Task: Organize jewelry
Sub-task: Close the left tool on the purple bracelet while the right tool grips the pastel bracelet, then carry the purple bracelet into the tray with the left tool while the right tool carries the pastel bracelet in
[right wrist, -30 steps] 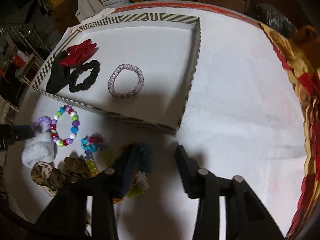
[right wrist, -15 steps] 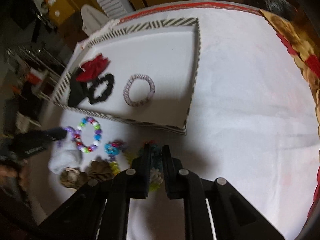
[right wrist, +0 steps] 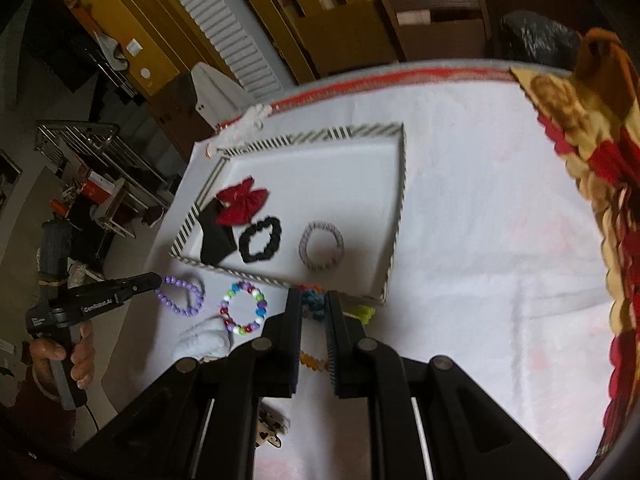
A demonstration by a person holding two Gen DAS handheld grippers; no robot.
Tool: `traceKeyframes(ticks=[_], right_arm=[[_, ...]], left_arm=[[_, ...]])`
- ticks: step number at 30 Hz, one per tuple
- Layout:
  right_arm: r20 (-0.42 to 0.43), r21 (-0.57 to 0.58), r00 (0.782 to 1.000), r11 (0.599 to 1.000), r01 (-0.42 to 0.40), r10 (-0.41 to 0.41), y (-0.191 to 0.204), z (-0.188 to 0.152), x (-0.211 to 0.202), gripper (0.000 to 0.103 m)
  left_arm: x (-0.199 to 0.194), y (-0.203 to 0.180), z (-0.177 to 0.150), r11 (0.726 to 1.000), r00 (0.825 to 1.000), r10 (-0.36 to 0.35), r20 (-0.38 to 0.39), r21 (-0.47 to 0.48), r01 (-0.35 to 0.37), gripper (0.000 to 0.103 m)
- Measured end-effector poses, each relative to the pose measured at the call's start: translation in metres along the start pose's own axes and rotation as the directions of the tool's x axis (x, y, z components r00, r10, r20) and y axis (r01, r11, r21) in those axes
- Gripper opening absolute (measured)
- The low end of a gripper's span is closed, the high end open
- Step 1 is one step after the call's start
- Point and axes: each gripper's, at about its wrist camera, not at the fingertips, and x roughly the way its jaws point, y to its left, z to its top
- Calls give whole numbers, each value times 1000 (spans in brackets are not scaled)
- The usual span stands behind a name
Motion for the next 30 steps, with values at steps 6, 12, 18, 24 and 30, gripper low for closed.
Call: traceKeyframes(ticks=[6, 12, 18, 24, 30], right_arm=[[36, -19, 999, 1000, 4, -4, 7, 11, -17, 11], [56, -46, 998, 999, 15, -12, 15, 23, -25, 11], [66, -69, 997, 997, 41, -37, 19, 40, -22, 11], [58, -80, 997, 995, 56, -51, 16, 59, -10, 11], [41, -82, 998, 995, 60, -56, 12, 73, 7, 11]], left_arm=[[-13, -19, 21, 1000, 999, -12, 40, 19, 11, 0], [-18, -43, 39, 998, 998, -8, 70, 60, 4, 0], [-6, -66, 61, 996, 997, 14, 77, 91, -21, 0], [14, -84, 80, 993, 997, 37, 75, 111, -45, 0], [37, -96, 97, 991, 997, 48, 62, 121, -55, 0]])
